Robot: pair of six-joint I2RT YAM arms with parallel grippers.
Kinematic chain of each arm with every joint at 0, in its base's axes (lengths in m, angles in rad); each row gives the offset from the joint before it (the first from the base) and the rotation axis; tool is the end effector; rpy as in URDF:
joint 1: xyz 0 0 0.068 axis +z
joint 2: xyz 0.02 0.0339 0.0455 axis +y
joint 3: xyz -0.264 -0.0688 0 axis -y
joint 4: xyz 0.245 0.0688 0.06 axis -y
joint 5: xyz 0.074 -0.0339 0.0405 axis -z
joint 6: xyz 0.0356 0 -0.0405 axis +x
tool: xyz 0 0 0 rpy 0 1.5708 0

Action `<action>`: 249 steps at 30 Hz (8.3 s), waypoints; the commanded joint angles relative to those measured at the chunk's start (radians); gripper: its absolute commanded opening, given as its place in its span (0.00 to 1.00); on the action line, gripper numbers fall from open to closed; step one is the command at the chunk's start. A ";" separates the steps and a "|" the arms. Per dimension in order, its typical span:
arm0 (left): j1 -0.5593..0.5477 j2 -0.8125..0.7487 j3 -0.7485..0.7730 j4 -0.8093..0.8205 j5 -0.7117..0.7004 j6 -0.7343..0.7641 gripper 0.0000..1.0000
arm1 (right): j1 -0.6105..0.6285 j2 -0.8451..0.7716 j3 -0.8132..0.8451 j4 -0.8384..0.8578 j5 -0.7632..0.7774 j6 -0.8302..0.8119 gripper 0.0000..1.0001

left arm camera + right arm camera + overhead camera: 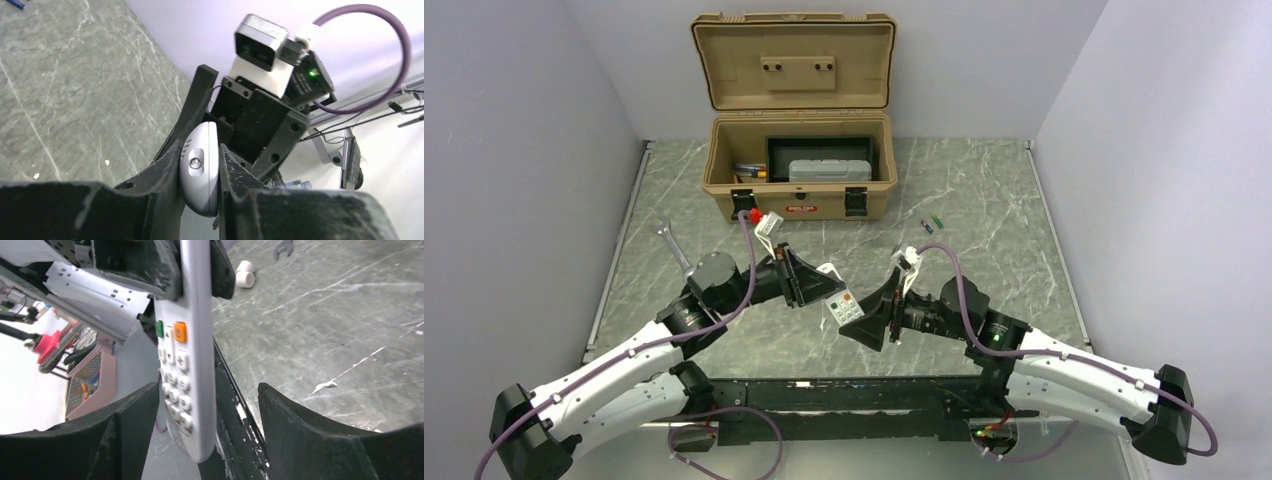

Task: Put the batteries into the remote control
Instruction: Adjust the remote control.

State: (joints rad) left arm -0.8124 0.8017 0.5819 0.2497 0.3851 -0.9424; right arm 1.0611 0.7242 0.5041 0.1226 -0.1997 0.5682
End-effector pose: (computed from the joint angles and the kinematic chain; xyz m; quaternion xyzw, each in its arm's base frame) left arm 0.1248 -0.1511 0.3115 0.0926 0.6911 -0.6269 0.3477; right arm 0.0830 0.1630 0.2829 -0.2448 0.6984 0.5370 0.4049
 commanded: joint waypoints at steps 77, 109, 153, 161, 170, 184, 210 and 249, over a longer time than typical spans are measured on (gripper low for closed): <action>-0.074 0.282 0.523 -0.846 -0.529 -0.408 0.62 | 0.453 0.543 0.601 -0.611 1.204 -0.303 0.00; -0.055 0.064 0.066 -0.271 -0.337 -0.189 0.00 | 0.461 0.206 0.333 -0.279 0.830 -0.265 0.90; -0.004 0.051 -0.045 -0.006 -0.168 -0.165 0.28 | 0.224 0.248 0.249 -0.249 0.499 -0.184 0.00; -0.004 0.053 -0.024 -0.057 -0.190 -0.169 0.00 | 0.223 0.252 0.260 -0.275 0.530 -0.176 0.62; -0.004 0.063 -0.020 -0.055 -0.194 -0.180 0.00 | 0.223 0.334 0.312 -0.293 0.512 -0.194 0.47; -0.004 0.039 -0.028 -0.048 -0.222 -0.198 0.00 | 0.223 0.344 0.293 -0.314 0.504 -0.160 0.38; 0.003 0.058 -0.032 -0.071 -0.175 -0.196 0.45 | 0.223 0.339 0.336 -0.338 0.516 -0.234 0.00; 0.042 -0.055 -0.159 0.103 -0.170 -0.116 0.00 | 0.225 0.056 0.368 -0.510 0.704 -0.069 0.64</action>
State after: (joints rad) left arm -0.7753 0.7502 0.4038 0.2493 0.1871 -1.0916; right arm 1.2816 0.7979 0.8860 -0.3492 0.4702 0.4618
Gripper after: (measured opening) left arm 0.296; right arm 0.647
